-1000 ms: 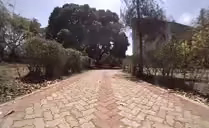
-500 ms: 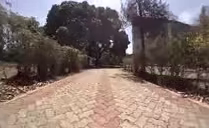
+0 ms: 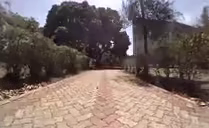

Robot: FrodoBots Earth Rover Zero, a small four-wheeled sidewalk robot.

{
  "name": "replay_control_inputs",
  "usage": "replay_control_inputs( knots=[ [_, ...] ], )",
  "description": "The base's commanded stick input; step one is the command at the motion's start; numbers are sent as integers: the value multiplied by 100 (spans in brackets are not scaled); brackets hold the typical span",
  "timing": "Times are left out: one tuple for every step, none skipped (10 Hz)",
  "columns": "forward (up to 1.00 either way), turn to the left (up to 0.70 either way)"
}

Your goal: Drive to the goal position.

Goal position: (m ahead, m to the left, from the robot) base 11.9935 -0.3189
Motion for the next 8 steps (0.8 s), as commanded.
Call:
replay_control_inputs(
  knots=[
    [100, 0],
    [100, 0],
    [100, 0],
    [100, 0],
    [100, 0],
    [100, 0],
    [100, 0],
    [100, 0]
  ],
)
